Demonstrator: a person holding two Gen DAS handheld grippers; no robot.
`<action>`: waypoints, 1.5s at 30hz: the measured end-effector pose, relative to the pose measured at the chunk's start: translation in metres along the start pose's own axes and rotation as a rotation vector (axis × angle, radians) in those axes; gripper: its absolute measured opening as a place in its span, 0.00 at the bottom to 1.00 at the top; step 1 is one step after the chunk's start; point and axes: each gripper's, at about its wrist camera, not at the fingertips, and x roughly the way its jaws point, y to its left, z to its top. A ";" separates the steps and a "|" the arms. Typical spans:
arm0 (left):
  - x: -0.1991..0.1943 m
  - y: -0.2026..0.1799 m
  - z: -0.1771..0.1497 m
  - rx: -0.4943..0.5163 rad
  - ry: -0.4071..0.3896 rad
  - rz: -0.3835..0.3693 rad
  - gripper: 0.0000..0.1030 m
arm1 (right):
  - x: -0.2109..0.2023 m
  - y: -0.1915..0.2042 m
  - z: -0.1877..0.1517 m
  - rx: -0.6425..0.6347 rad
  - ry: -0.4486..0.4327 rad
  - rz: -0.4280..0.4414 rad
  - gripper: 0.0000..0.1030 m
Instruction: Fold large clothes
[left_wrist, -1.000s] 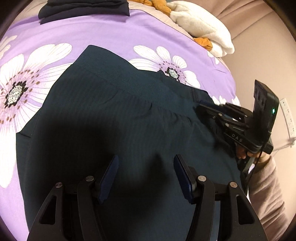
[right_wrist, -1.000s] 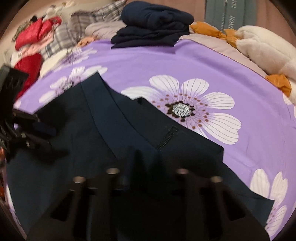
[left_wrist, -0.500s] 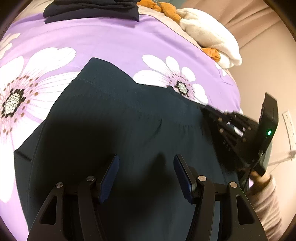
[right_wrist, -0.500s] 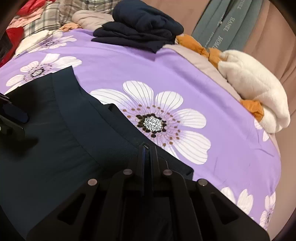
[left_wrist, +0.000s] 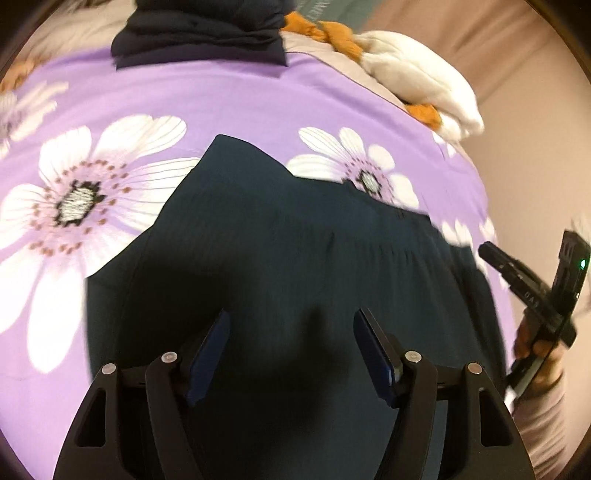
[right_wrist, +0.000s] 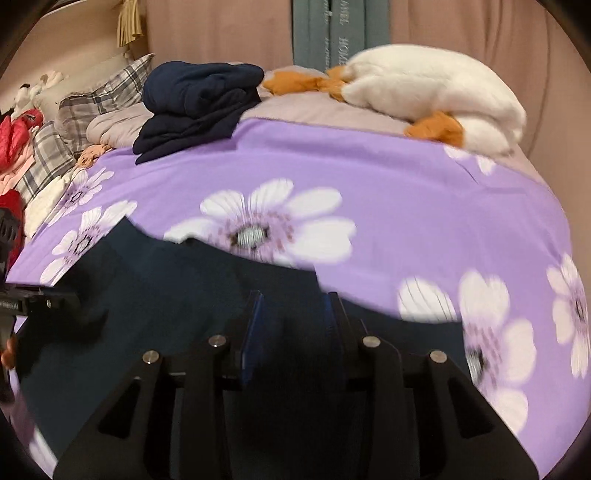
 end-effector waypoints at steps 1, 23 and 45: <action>-0.005 -0.004 -0.006 0.033 -0.001 0.008 0.66 | -0.010 -0.002 -0.013 0.007 0.019 0.017 0.33; -0.043 0.044 -0.055 -0.039 -0.021 0.110 0.66 | -0.070 -0.097 -0.151 0.284 0.163 -0.322 0.49; -0.026 -0.030 -0.106 0.159 -0.037 0.086 0.66 | -0.083 0.055 -0.185 0.063 0.066 -0.116 0.50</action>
